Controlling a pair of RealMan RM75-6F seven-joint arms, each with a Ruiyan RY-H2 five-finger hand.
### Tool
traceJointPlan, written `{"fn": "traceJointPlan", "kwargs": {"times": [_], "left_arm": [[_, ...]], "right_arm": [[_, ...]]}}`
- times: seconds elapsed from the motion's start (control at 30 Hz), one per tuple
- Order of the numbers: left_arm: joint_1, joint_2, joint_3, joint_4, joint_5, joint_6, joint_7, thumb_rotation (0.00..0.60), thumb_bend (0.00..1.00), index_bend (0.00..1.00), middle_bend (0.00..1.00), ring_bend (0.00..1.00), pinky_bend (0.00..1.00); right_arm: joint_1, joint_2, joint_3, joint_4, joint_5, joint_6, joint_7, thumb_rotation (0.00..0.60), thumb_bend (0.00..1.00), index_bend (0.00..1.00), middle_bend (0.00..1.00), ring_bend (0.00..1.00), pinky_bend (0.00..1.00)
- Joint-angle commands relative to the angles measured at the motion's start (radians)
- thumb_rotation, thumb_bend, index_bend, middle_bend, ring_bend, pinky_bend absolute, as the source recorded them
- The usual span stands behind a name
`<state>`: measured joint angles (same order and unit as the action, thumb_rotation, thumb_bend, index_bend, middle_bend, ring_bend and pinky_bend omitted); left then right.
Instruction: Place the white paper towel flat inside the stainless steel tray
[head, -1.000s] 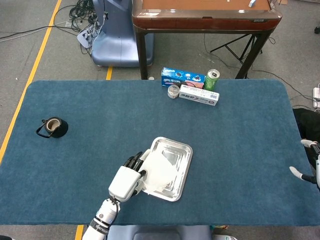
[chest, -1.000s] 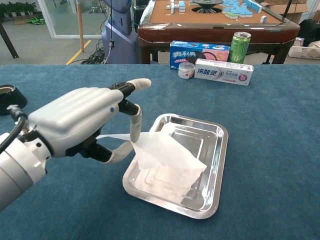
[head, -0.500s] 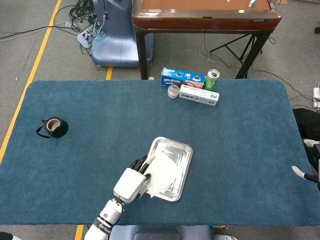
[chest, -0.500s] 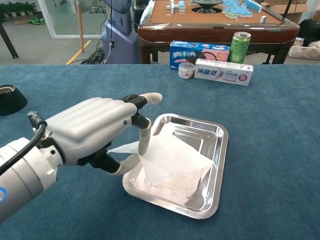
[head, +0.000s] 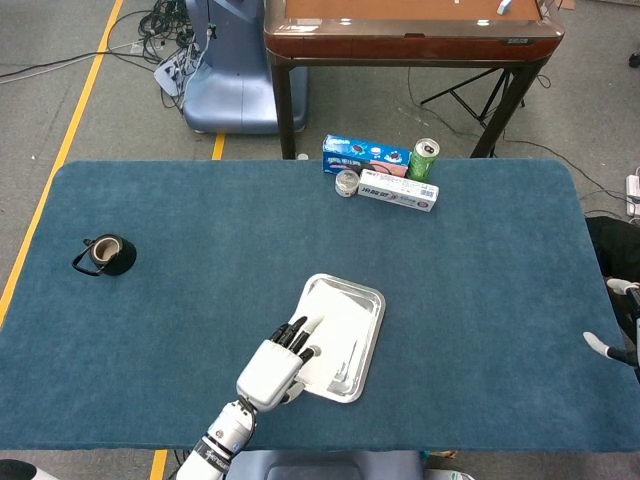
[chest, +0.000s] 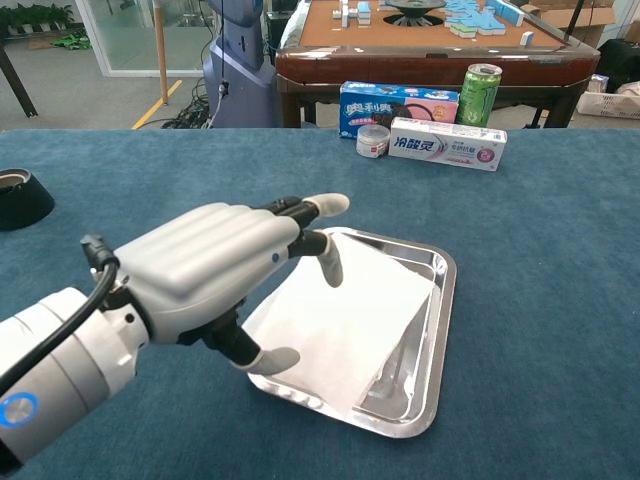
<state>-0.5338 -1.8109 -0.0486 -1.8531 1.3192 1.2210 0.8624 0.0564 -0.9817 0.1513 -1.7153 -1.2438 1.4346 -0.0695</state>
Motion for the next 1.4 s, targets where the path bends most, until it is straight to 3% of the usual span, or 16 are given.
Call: {"fn": "traceJointPlan", "kwargs": {"times": [0.03,0.17,0.27,0.33,0.43,0.57,0.7,0.83,1.03,1.4], "left_arm": [[-0.001,-0.003,0.003,0.000,0.001,-0.001,-0.002,0.600,0.18,0.31,0.02,0.00,0.16],[-0.001,0.000,0.007,-0.002,0.003,-0.002,-0.009,0.600,0.17,0.30,0.02,0.00,0.18],[0.000,0.019,0.011,-0.013,0.005,-0.002,-0.016,0.600,0.17,0.29,0.03,0.01,0.27],[-0.002,0.043,0.012,-0.026,0.008,-0.004,-0.015,0.600,0.17,0.30,0.08,0.07,0.37],[-0.014,0.088,0.010,-0.054,-0.001,-0.024,0.008,0.600,0.18,0.30,0.25,0.25,0.55],[-0.046,0.153,0.000,-0.102,-0.047,-0.076,0.051,0.600,0.23,0.30,0.54,0.57,0.81],[-0.087,0.211,-0.009,-0.135,-0.111,-0.138,0.083,0.600,0.31,0.29,0.82,0.76,0.92],[-0.124,0.254,-0.017,-0.149,-0.184,-0.183,0.104,0.600,0.35,0.27,0.96,0.83,0.96],[-0.166,0.303,-0.040,-0.165,-0.270,-0.222,0.052,0.600,0.36,0.26,1.00,0.87,0.97],[-0.191,0.338,-0.014,-0.124,-0.228,-0.260,-0.091,0.600,0.38,0.26,0.99,0.86,0.96]], "right_arm": [[0.000,0.001,0.000,0.000,0.000,0.000,0.001,0.600,0.11,0.27,0.32,0.25,0.41],[-0.001,0.002,0.000,-0.002,0.000,-0.001,0.004,0.600,0.11,0.27,0.32,0.25,0.41],[-0.001,0.003,0.000,-0.001,0.000,-0.001,0.004,0.600,0.11,0.27,0.32,0.25,0.41],[0.000,0.004,-0.001,-0.002,0.001,-0.003,0.002,0.600,0.11,0.27,0.32,0.25,0.41],[0.001,0.002,-0.002,-0.002,0.002,-0.007,-0.002,0.600,0.11,0.27,0.32,0.25,0.41],[0.002,0.001,-0.003,-0.002,0.004,-0.010,-0.010,0.600,0.11,0.27,0.32,0.25,0.41],[0.004,0.003,-0.009,0.001,0.007,-0.016,-0.034,0.600,0.11,0.27,0.32,0.25,0.41],[0.006,0.004,-0.007,-0.004,0.016,-0.021,-0.037,0.600,0.11,0.27,0.32,0.25,0.41],[0.001,0.023,-0.008,-0.020,0.013,-0.016,-0.033,0.600,0.11,0.27,0.32,0.25,0.41],[-0.020,0.103,-0.035,-0.100,-0.014,-0.007,-0.067,0.600,0.11,0.29,0.33,0.25,0.41]]}}
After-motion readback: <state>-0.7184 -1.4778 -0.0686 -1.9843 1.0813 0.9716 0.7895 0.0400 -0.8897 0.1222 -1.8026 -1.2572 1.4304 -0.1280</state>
